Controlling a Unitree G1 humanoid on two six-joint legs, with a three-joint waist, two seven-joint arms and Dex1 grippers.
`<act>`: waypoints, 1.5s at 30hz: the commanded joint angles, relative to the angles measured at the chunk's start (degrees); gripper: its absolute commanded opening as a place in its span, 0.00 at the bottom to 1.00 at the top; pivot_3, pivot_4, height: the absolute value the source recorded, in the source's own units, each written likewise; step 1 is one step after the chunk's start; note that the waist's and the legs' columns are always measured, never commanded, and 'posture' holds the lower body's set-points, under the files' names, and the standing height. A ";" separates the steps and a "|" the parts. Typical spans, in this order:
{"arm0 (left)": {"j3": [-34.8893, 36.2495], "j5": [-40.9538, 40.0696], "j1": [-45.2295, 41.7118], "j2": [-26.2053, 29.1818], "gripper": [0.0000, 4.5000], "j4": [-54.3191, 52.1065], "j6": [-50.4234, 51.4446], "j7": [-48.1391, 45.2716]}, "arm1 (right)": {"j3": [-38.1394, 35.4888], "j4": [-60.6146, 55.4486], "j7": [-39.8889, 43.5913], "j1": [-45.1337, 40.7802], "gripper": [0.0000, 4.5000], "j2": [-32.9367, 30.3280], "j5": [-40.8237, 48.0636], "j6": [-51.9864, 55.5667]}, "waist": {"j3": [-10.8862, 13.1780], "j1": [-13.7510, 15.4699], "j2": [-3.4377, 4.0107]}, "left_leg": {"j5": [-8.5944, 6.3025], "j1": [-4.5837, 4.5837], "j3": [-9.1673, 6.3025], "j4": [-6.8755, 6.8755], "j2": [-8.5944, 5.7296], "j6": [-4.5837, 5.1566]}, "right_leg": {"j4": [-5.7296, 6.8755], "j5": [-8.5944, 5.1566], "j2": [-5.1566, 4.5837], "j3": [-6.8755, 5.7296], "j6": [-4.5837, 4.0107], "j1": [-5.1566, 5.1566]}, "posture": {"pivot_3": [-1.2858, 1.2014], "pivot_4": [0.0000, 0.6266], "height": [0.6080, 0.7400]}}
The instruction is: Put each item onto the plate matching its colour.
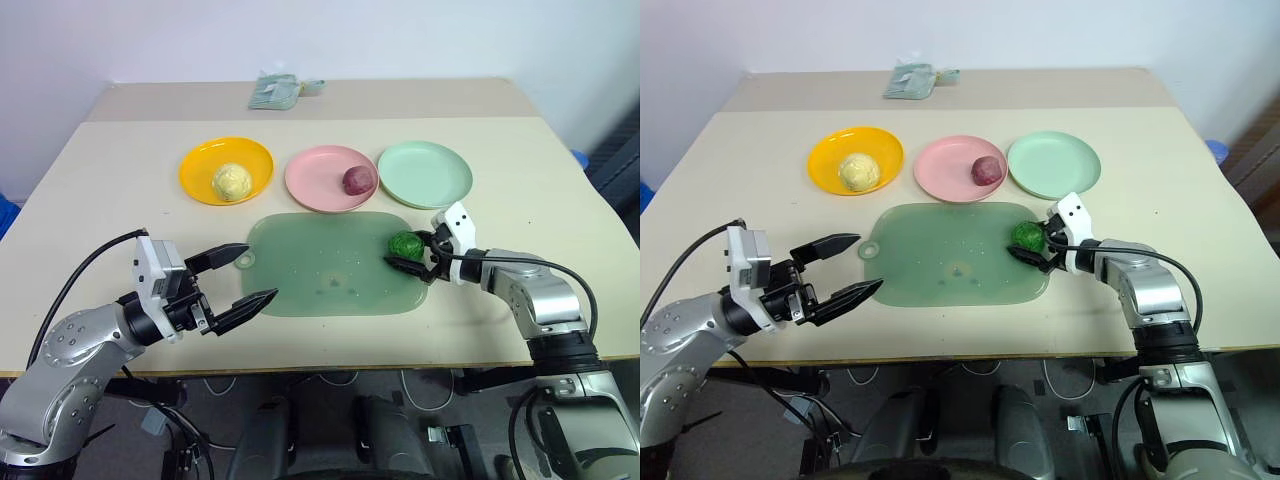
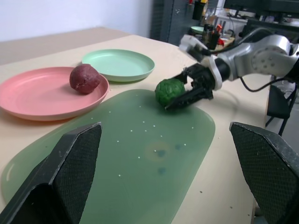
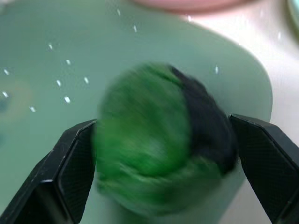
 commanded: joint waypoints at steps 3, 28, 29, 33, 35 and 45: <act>1.56 -0.84 0.12 0.63 1.00 -2.26 -0.21 0.63 | -1.21 0.41 -0.09 -0.73 0.80 -0.03 -0.32 -2.80 | 0.00 0.06 0.00 | 0.00 0.00 0.00 0.00 0.00 0.00 | 0.00 0.00 0.00 0.00 0.00 0.00 | 0.52 0.24 1.00; -0.69 4.61 0.77 -4.06 1.00 -4.51 -2.14 9.61 | -3.57 63.67 -14.69 -43.59 0.97 6.06 -13.37 -30.88 | 0.06 -0.28 0.06 | -0.01 0.03 0.17 -0.06 -0.07 0.02 | -0.05 0.01 -0.07 0.14 -0.01 0.02 | 0.52 0.24 1.00; -0.54 5.03 0.90 -4.58 1.00 -4.63 -2.11 10.52 | -3.81 63.80 -14.48 -43.99 0.97 5.98 -13.61 -31.27 | 0.07 -0.36 0.08 | -0.01 0.04 0.17 -0.05 -0.07 0.02 | -0.04 0.02 -0.07 0.14 -0.01 0.02 | 0.52 0.24 1.00; 0.17 7.69 1.09 -5.18 1.00 -3.57 -0.97 14.04 | -4.32 62.86 -12.19 -44.15 0.97 4.89 -14.40 -33.91 | 0.08 -0.55 0.10 | -0.01 0.13 0.17 -0.07 -0.01 0.01 | 0.06 0.02 -0.01 0.14 -0.01 0.02 | 0.52 0.24 1.00; 0.50 9.84 0.74 -6.13 1.00 -2.31 -1.90 16.27 | -5.22 61.37 -9.66 -43.31 0.97 4.07 -13.49 -35.73 | 0.08 -0.49 0.09 | -0.01 0.16 0.17 -0.12 0.01 0.01 | 0.07 0.02 0.02 0.14 -0.01 0.01 | 0.52 0.24 1.00; 2.58 16.13 -0.65 -7.83 1.00 4.50 -6.21 19.17 | -12.62 10.66 3.60 -10.50 0.97 -1.41 1.10 -24.62 | 0.09 0.88 0.11 | -0.04 0.16 0.06 -0.06 -0.02 0.07 | 0.00 0.02 -0.04 0.08 0.03 0.17 | 0.52 0.24 1.00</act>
